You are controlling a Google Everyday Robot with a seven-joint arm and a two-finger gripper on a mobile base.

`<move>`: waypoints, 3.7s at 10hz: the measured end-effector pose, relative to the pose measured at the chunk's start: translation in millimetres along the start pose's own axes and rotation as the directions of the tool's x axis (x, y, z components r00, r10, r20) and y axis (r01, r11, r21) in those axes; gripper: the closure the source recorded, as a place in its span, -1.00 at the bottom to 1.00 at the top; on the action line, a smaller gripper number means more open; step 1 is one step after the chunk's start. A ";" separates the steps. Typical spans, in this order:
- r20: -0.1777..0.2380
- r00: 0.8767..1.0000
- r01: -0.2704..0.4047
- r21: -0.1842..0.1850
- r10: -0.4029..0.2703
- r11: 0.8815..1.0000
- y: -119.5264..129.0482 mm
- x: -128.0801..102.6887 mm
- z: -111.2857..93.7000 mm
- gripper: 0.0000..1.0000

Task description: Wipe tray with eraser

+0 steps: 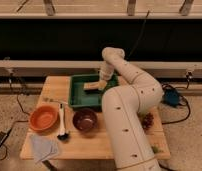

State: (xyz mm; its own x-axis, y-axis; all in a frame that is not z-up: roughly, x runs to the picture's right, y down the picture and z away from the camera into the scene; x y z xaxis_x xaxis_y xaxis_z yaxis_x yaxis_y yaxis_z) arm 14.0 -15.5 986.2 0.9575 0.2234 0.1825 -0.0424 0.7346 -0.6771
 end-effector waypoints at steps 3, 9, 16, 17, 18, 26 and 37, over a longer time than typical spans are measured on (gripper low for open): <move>0.007 0.998 0.057 -0.012 -0.057 0.998 15.6 -19.6 8.3 1.00; -0.039 0.999 0.026 -0.024 -0.027 0.999 54.2 25.7 8.2 1.00; -0.098 0.991 -0.086 0.009 0.086 0.996 20.6 80.6 -4.7 1.00; -0.105 0.991 -0.079 0.014 0.080 0.997 7.6 77.7 -6.2 1.00; -0.111 0.991 -0.070 0.019 0.072 0.997 -4.2 73.3 -7.8 1.00; -0.075 0.993 0.088 0.003 -0.088 0.996 -7.8 -9.6 9.1 1.00; -0.089 0.996 -0.004 -0.030 0.001 1.000 34.5 63.5 5.8 1.00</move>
State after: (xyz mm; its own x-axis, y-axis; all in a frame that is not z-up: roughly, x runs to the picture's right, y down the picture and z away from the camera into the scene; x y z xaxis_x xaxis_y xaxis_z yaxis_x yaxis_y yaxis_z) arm 71.7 27.8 978.7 0.9790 0.1665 0.1177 -0.0375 0.7144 -0.6987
